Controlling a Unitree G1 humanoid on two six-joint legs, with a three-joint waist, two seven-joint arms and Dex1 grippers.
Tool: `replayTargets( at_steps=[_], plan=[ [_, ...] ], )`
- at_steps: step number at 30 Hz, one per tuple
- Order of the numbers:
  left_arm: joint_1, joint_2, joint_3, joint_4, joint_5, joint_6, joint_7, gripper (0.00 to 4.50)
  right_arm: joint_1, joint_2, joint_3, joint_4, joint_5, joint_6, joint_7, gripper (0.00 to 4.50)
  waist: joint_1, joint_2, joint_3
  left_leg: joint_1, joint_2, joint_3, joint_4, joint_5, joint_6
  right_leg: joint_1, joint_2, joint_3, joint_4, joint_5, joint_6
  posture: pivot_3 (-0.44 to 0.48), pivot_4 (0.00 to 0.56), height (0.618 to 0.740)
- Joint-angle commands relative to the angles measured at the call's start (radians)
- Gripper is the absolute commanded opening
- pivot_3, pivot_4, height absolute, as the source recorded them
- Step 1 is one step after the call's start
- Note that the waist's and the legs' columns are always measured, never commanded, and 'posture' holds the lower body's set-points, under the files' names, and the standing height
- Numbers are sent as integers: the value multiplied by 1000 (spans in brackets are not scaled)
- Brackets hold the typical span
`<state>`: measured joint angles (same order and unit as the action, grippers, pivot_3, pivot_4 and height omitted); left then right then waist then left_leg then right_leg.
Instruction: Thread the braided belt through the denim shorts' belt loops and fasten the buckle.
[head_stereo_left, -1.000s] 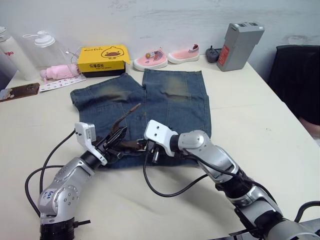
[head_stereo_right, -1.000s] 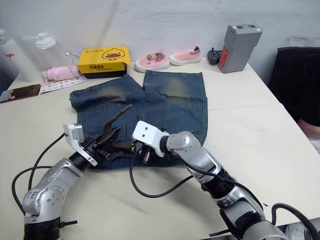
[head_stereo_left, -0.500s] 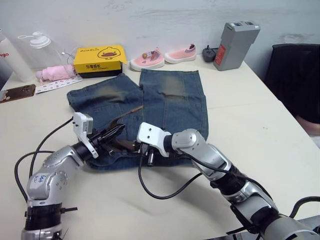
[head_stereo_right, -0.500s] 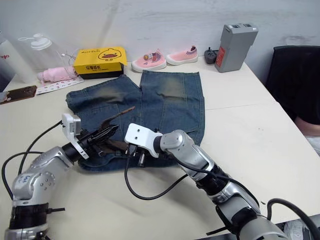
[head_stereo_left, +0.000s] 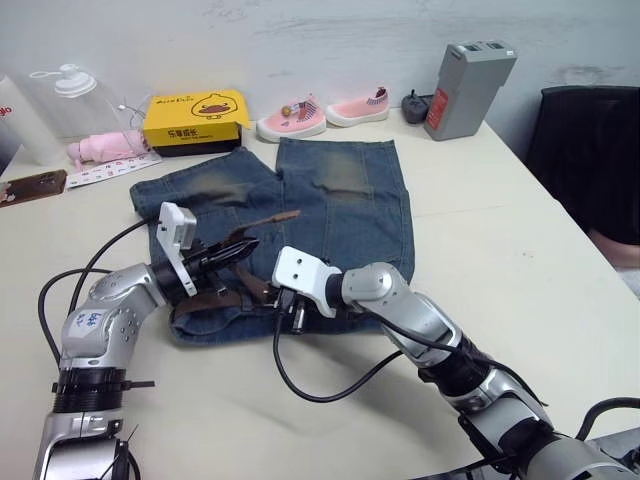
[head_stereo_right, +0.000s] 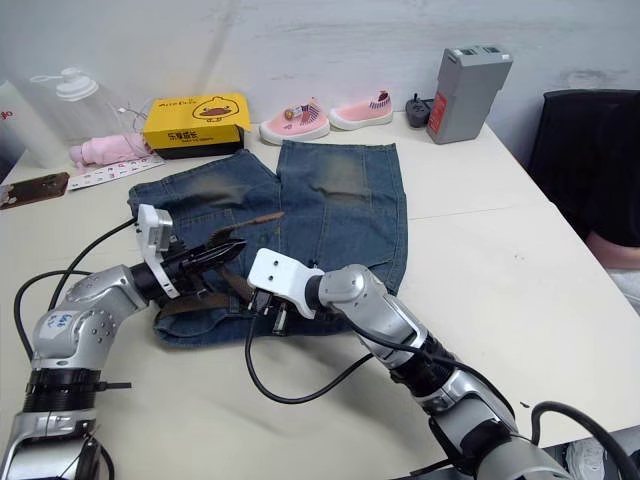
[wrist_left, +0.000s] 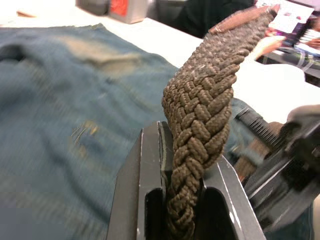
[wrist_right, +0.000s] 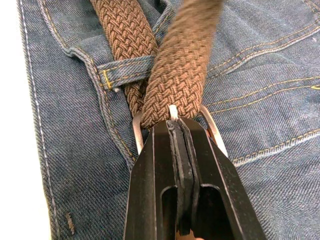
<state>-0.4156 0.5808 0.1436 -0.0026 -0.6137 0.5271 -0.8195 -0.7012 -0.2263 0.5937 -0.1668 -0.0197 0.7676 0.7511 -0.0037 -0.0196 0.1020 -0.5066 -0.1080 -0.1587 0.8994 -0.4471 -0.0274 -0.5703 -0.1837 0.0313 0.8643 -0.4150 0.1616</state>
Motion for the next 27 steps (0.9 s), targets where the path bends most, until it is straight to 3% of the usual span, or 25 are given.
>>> replayTargets(
  at_steps=[1,15,27],
  plan=[
    [-31,-7,-1,-68,-14,4,-10,0,3,-13,76,54,-20,44,30,79,-1,0,0,0,0,0,0,0,0,0,0,0,0,0,0,0,150,636],
    [-136,19,-41,-27,-5,24,-123,0,-223,35,276,424,-91,-57,302,79,-24,0,0,9,1,1,-8,3,-4,3,1,0,1,0,0,0,150,636],
    [-407,91,-193,275,119,-48,-479,0,-214,102,327,587,-218,-216,425,79,-29,6,-9,14,0,1,-10,2,-3,4,2,0,1,0,0,0,150,636]
  ],
)
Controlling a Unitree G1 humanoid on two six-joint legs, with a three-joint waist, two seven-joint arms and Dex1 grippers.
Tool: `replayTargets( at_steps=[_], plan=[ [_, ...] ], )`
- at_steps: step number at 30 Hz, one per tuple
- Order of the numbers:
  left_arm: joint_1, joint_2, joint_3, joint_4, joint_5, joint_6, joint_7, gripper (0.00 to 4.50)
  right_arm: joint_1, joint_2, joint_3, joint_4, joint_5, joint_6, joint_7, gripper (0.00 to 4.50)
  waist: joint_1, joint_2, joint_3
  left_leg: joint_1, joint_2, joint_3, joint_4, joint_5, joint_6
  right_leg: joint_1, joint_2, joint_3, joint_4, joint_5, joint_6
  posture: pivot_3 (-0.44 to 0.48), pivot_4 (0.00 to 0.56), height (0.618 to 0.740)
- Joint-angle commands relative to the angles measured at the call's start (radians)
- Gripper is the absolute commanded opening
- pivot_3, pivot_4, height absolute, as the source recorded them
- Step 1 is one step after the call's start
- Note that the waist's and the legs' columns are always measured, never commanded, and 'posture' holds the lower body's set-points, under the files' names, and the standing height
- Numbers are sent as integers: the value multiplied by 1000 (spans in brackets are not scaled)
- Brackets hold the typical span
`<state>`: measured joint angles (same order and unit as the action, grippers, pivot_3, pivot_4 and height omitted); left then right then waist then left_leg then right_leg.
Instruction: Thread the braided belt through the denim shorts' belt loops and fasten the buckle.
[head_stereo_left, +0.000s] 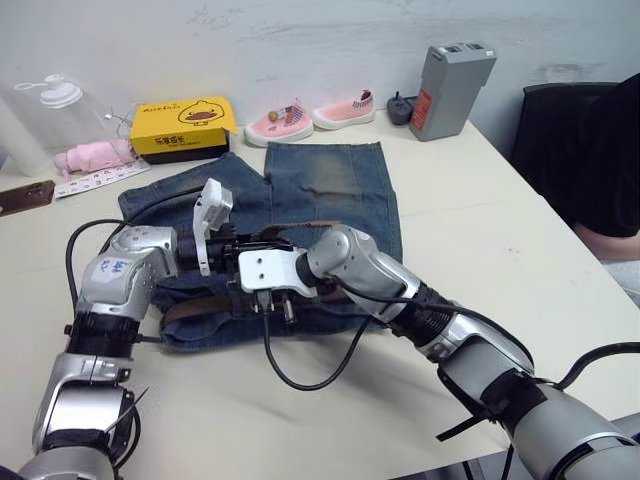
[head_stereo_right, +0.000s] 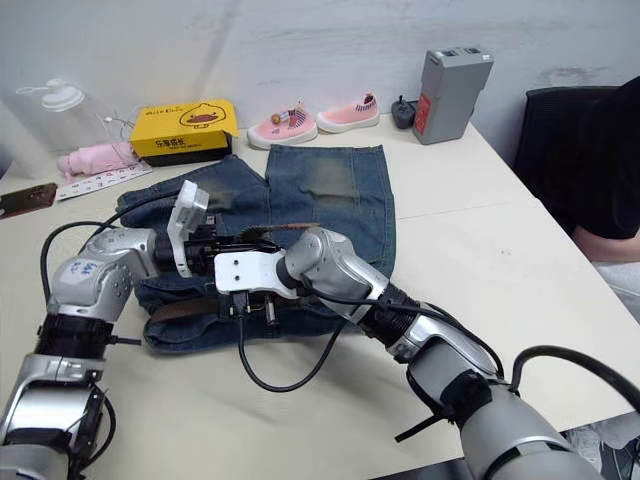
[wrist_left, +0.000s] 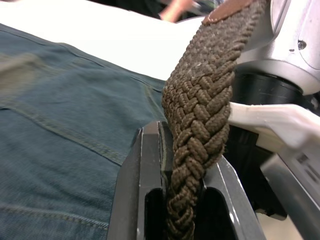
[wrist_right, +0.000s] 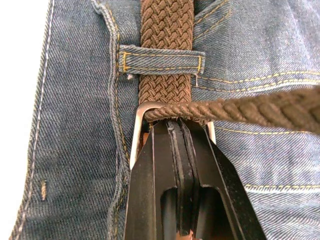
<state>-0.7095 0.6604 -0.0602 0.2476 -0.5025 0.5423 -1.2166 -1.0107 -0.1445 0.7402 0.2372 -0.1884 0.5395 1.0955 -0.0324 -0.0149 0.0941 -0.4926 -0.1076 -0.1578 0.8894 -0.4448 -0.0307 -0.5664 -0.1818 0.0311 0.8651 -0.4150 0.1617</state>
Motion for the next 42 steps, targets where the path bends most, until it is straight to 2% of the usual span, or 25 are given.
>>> replayTargets(
  at_steps=[1,7,13,22,27,34,38,42],
  plan=[
    [-141,6,-1,57,24,-76,-104,0,94,33,180,205,-62,2,81,79,-1,3,-2,1,0,0,0,-1,1,0,0,1,0,0,0,0,150,636],
    [-303,-52,-52,200,86,-135,-212,0,85,99,179,345,-118,-66,86,79,-8,10,-10,3,0,-1,-1,-1,1,-1,1,1,2,0,0,0,150,636],
    [-385,-136,-74,284,133,-187,-267,0,104,116,191,370,-143,-102,110,79,-4,15,-15,4,-1,-2,0,0,0,-1,1,1,3,0,0,0,150,636],
    [-481,-279,-52,385,154,-246,-254,0,129,124,181,350,-179,-114,138,79,9,17,-20,4,-2,-4,1,0,0,1,0,2,3,0,0,0,150,636],
    [-509,-301,-36,420,163,-268,-252,0,143,130,170,342,-201,-117,150,79,22,17,-21,3,-4,-6,2,0,0,3,1,1,3,0,0,0,150,636],
    [-408,-201,15,330,182,-255,-198,0,164,119,116,318,-204,-104,85,79,27,17,-21,3,-3,-7,2,0,0,2,0,2,3,0,0,0,150,636],
    [-226,-110,96,134,186,-235,-85,0,189,75,6,227,-166,-91,-2,79,14,17,-22,3,-1,-7,1,0,-1,1,1,3,4,0,0,0,150,636],
    [-62,-86,159,-52,195,-211,45,0,223,48,-107,98,-104,-81,-43,79,4,15,-20,1,-1,-8,0,1,-2,-2,2,3,5,-1,-2,0,150,636]
  ],
)
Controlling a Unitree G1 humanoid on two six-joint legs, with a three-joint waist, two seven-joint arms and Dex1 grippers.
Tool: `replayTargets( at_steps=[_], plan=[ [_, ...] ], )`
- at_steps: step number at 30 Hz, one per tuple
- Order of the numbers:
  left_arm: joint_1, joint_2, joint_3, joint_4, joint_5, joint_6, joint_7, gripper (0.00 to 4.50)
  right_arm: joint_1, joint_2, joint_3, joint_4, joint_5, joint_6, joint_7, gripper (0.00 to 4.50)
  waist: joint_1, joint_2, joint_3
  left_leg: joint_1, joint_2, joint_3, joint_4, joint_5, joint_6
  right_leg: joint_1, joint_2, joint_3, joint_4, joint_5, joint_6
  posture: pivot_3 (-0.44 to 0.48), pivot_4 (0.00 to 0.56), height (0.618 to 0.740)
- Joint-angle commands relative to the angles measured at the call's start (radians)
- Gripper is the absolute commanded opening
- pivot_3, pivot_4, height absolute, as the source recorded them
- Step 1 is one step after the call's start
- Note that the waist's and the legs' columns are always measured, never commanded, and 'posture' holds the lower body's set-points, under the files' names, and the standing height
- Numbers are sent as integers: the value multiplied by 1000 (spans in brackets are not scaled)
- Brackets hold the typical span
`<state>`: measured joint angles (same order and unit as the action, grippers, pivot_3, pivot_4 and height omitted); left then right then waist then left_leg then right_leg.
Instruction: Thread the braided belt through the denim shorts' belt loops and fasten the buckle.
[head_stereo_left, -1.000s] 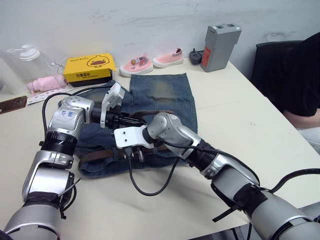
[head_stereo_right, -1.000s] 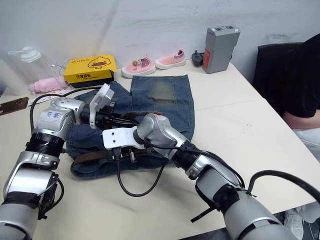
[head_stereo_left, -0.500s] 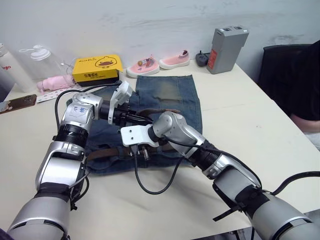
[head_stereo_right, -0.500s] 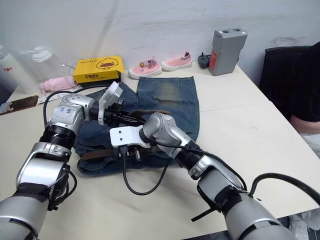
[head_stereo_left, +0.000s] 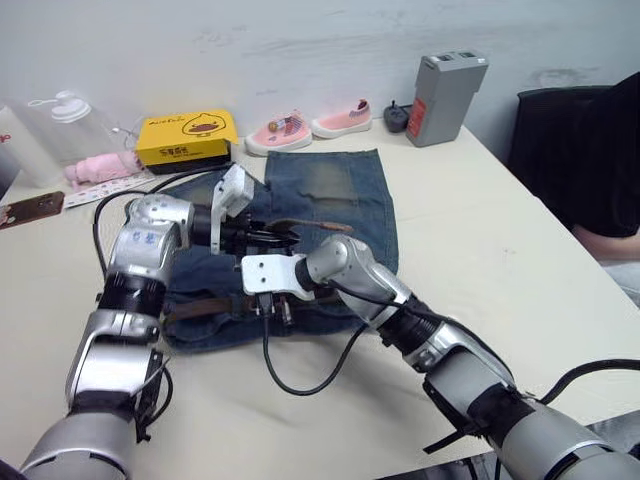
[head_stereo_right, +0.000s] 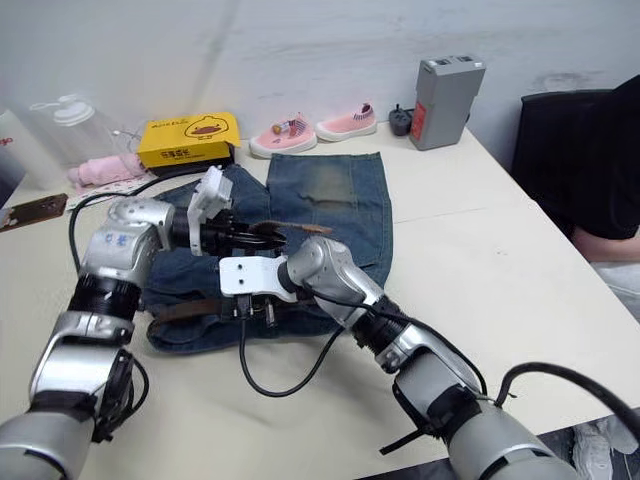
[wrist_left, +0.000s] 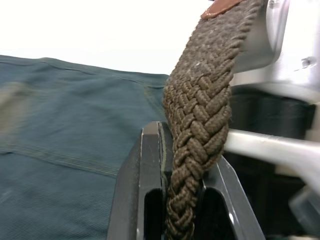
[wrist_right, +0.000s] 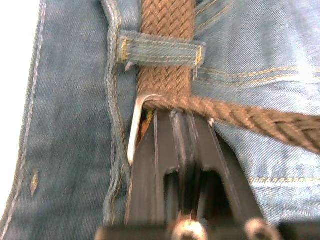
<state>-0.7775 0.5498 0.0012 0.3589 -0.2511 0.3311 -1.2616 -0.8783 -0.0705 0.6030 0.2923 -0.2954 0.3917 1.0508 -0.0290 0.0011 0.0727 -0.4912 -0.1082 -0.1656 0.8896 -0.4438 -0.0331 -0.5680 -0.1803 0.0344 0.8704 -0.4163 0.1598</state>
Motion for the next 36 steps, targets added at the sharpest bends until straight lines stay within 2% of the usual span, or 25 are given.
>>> replayTargets(
  at_steps=[1,4,9,12,15,19,23,27,36],
  plan=[
    [63,26,121,-227,-64,23,129,0,102,-40,-2,-13,21,76,1,79,1,-2,3,-1,0,0,0,0,0,0,0,-1,0,0,0,0,150,636],
    [187,35,177,-374,-93,91,219,0,134,-82,-58,-155,58,102,3,79,3,-5,9,-2,-1,-1,1,0,0,0,0,-1,-2,0,0,0,150,636],
    [303,75,236,-492,-124,148,290,0,166,-113,-80,-277,89,156,-24,79,11,-13,17,-6,-3,-3,1,-1,1,1,-1,-2,-6,0,0,0,150,636],
    [364,112,253,-531,-130,159,308,0,178,-114,-92,-316,101,171,-56,1011,9,-13,19,-6,-4,-3,1,-2,3,0,-1,-2,-7,0,0,0,150,636],
    [415,134,263,-563,-141,166,327,0,193,-107,-134,-403,136,212,-94,2372,9,-13,20,-7,-3,-3,1,-2,3,0,-2,-2,-8,0,0,0,150,636],
    [430,138,276,-579,-172,187,363,0,246,-134,-166,-567,177,270,-115,4467,15,-14,23,-8,-3,-3,1,-2,3,0,-2,-2,-8,0,0,0,150,636],
    [396,144,278,-575,-206,214,388,0,341,-223,-133,-695,148,260,-149,4467,28,-16,24,-9,-3,-3,1,-2,2,0,-2,-3,-10,0,0,0,150,636],
    [386,154,268,-571,-220,221,397,0,366,-259,-116,-706,99,235,-227,4467,28,-18,27,-9,-3,-3,2,-2,2,0,-2,-3,-10,1,1,0,150,636],
    [386,156,228,-568,-217,220,402,0,341,-209,-126,-689,90,191,-337,4467,30,-19,27,-10,-2,-3,1,-2,2,-1,-2,-3,-10,1,1,0,150,636]
  ],
)
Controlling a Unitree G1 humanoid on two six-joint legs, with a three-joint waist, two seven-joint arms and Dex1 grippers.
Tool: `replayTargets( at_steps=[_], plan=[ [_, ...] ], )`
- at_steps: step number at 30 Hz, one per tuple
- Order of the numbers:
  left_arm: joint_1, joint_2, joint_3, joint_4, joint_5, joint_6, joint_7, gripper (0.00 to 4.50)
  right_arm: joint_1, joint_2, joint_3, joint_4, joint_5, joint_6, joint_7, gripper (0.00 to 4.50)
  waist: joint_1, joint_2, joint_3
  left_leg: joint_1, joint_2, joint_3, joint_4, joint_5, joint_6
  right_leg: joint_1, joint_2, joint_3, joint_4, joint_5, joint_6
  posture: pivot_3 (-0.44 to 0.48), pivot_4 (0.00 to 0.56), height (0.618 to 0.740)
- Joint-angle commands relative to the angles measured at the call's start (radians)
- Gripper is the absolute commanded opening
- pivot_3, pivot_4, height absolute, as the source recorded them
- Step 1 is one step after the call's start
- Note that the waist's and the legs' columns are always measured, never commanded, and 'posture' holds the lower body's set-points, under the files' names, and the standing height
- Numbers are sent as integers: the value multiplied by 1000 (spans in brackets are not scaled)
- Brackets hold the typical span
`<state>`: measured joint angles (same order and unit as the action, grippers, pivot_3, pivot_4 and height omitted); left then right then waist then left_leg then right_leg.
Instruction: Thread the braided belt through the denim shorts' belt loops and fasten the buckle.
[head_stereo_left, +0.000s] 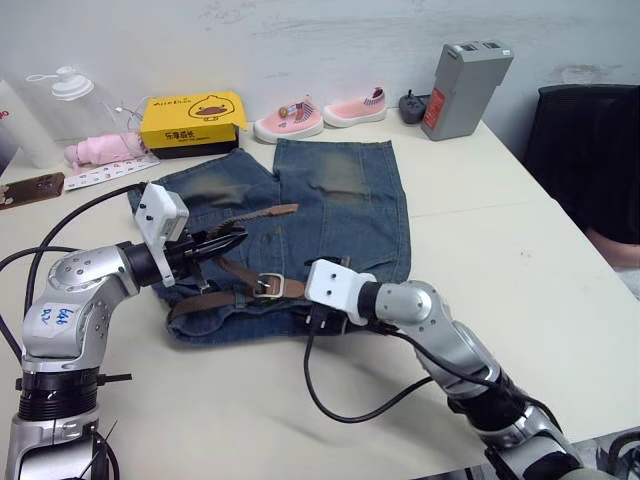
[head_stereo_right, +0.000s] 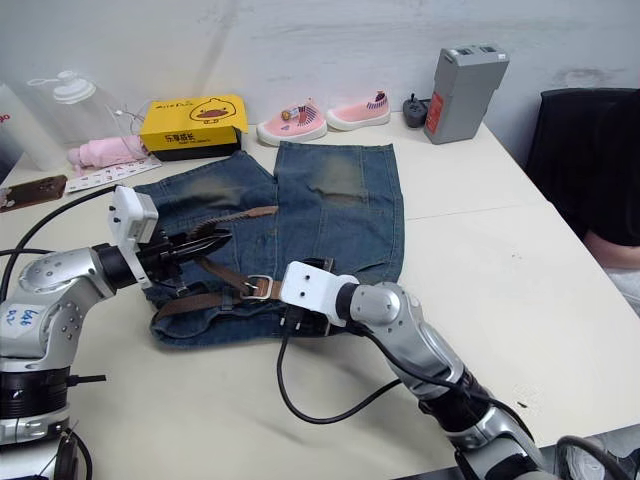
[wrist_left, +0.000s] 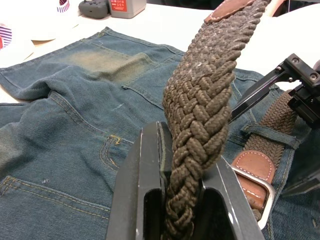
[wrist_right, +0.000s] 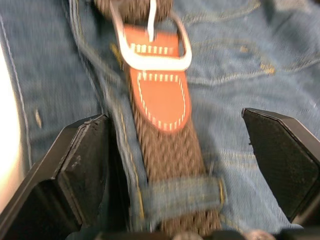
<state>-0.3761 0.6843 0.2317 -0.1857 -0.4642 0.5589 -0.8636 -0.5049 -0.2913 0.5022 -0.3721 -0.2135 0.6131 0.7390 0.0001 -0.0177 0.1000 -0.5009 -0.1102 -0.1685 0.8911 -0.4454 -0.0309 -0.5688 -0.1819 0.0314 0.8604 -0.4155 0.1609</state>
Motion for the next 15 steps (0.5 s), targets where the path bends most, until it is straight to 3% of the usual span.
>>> replayTargets(
  at_steps=[1,12,15],
  plan=[
    [-13,22,-10,-22,-1,-6,5,0,-39,9,-30,-27,11,-37,-25,4467,1,0,0,0,0,0,0,0,0,0,0,0,0,0,0,0,150,636],
    [-13,-4,-44,-7,1,-1,33,0,-67,-14,-44,-74,127,13,67,4467,0,-2,2,0,0,0,0,0,0,0,0,0,0,0,0,0,150,636],
    [2,10,-43,-2,0,-5,14,0,-117,34,-99,1,184,44,47,4467,0,-2,2,0,0,0,0,0,0,0,0,0,0,0,0,0,150,636]
  ],
)
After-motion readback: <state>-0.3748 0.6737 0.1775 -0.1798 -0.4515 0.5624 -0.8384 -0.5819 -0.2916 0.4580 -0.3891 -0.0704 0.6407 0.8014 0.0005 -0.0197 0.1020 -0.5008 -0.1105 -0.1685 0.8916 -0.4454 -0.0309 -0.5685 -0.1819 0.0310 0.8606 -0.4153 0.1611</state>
